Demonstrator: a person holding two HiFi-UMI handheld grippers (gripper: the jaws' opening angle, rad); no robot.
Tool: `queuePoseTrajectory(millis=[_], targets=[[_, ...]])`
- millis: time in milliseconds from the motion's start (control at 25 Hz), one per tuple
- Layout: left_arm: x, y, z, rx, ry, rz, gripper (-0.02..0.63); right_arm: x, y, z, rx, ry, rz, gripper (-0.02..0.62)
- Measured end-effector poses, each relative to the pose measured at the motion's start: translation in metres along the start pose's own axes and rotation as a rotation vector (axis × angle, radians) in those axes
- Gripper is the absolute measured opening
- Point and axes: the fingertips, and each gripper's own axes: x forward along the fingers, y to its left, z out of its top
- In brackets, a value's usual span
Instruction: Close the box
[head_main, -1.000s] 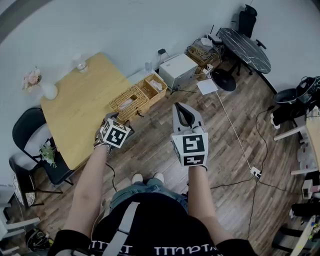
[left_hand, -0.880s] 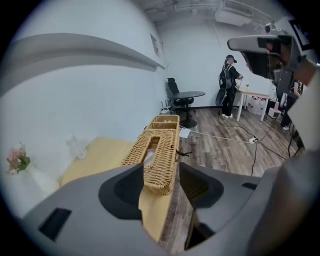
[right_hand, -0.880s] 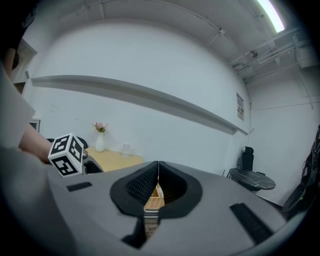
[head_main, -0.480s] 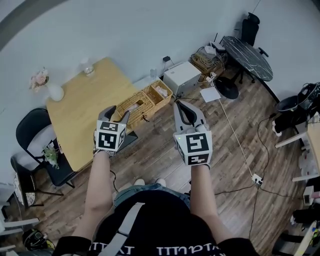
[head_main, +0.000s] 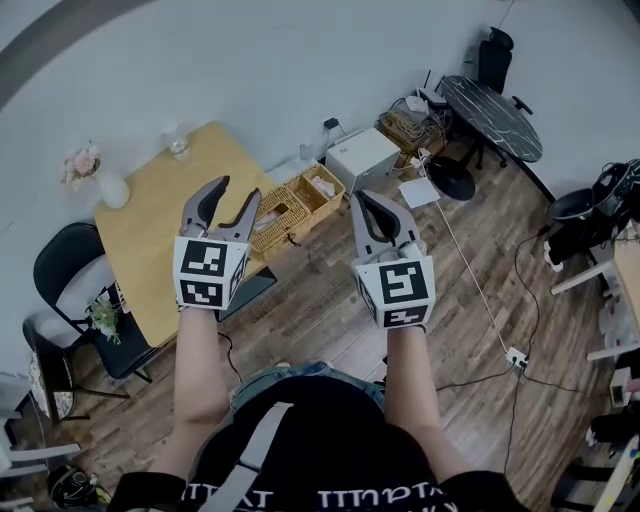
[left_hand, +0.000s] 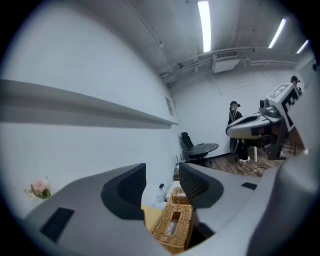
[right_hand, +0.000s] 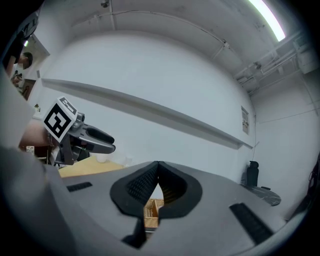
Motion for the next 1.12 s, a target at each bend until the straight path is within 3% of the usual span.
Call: queuePoseTrajectory(millis=[160, 320, 360, 400, 440, 760, 1120], targets=[[-0.011, 0.002, 0.034, 0.041, -0.124, 0.011, 0.201, -0.005, -0.004, 0.015, -0.011, -0.038, -0.039, 0.015], [-0.023, 0.005, 0.052, 0.065, -0.226, 0.044, 0.146, -0.009, -0.008, 0.026, -0.014, -0.062, -0.068, 0.015], [-0.027, 0.007, 0.057, 0.056, -0.249, 0.059, 0.112, -0.011, -0.009, 0.03, -0.02, -0.072, -0.071, 0.015], [-0.031, 0.009, 0.06, 0.044, -0.269, 0.074, 0.028, -0.013, -0.009, 0.034, -0.025, -0.085, -0.076, 0.015], [-0.034, 0.011, 0.063, 0.028, -0.282, 0.082, 0.012, -0.015, -0.01, 0.039, -0.028, -0.099, -0.083, 0.015], [-0.04, 0.015, 0.083, 0.027, -0.338, 0.089, 0.012, -0.024, -0.025, 0.054, 0.044, -0.147, -0.135, 0.015], [-0.04, 0.019, 0.103, 0.051, -0.381, 0.084, 0.012, -0.024, -0.031, 0.073, 0.013, -0.172, -0.144, 0.015]])
